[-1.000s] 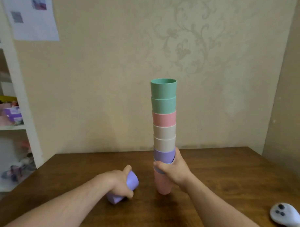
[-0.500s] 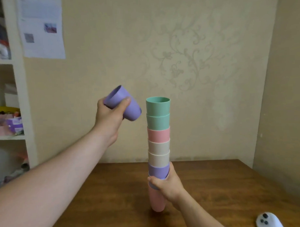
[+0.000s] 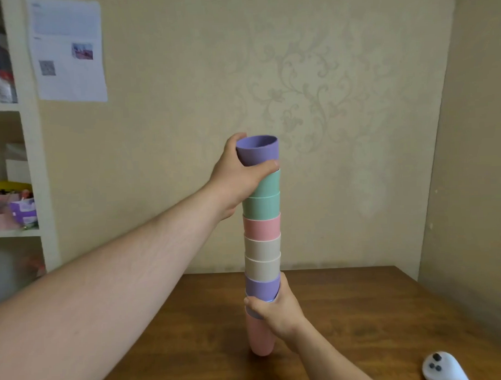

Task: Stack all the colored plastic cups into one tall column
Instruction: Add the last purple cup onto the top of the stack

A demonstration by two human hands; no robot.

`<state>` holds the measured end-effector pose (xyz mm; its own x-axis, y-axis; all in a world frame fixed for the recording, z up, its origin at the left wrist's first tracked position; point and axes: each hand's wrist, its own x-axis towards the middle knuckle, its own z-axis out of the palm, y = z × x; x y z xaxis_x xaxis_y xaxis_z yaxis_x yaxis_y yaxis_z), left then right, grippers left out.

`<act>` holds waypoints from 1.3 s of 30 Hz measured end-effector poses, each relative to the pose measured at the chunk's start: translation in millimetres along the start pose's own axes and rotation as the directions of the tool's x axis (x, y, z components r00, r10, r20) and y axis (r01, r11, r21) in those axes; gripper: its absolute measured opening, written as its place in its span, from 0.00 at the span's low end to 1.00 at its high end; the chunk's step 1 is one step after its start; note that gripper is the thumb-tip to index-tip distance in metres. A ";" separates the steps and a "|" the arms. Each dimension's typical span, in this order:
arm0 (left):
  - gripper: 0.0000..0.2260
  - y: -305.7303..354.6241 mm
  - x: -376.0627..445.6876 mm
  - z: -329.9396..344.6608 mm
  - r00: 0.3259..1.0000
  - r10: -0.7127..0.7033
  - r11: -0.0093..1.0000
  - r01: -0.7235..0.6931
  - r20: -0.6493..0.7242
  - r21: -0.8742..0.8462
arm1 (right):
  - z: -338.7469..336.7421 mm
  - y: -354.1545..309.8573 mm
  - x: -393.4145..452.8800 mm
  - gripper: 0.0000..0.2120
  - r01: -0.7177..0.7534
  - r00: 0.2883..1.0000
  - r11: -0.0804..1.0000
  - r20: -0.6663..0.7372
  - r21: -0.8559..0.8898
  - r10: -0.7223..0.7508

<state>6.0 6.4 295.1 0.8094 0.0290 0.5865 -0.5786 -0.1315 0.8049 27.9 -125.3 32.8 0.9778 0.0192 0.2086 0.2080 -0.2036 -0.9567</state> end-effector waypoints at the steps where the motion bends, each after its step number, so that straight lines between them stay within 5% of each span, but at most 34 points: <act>1: 0.42 -1.6 1.7 2.6 1.000 -0.015 1.000 0.014 0.016 0.015 | -0.2 -0.1 -0.5 0.33 0.002 1.000 1.000 0.004 0.000 -0.002; 12: 0.40 -33.4 -8.3 -2.3 0.988 0.050 0.996 -0.060 0.149 0.063 | -0.7 3.7 -10.0 0.36 0.032 0.999 0.999 0.007 -0.029 -0.032; 16: 0.53 -107.6 -49.7 -15.2 0.966 -0.140 0.974 0.094 0.220 0.205 | -1.4 34.4 -24.2 0.36 0.051 0.999 0.984 -0.011 -0.172 -0.053; 20: 0.29 -196.2 -101.0 -12.2 0.869 -0.382 0.908 0.289 0.315 0.304 | -0.4 45.6 -17.5 0.31 0.026 0.998 0.981 -0.046 -0.192 -0.035; 33: 0.35 -286.4 -34.5 27.3 0.912 -0.408 0.894 0.406 -0.030 0.191 | 13.1 57.6 101.2 0.24 -0.048 0.990 0.965 -0.139 -0.260 0.012; 39: 0.36 -322.7 -0.3 34.0 0.901 -0.429 0.890 0.434 -0.062 0.142 | 15.3 64.8 139.0 0.30 -0.086 0.992 0.967 -0.109 -0.240 0.061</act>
<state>195.9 15.1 32.0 0.9715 0.1442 0.1883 -0.1494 -0.2449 0.9580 177.7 -120.8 -3.3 0.9803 -0.0998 0.1704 0.1112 -0.4339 -0.8941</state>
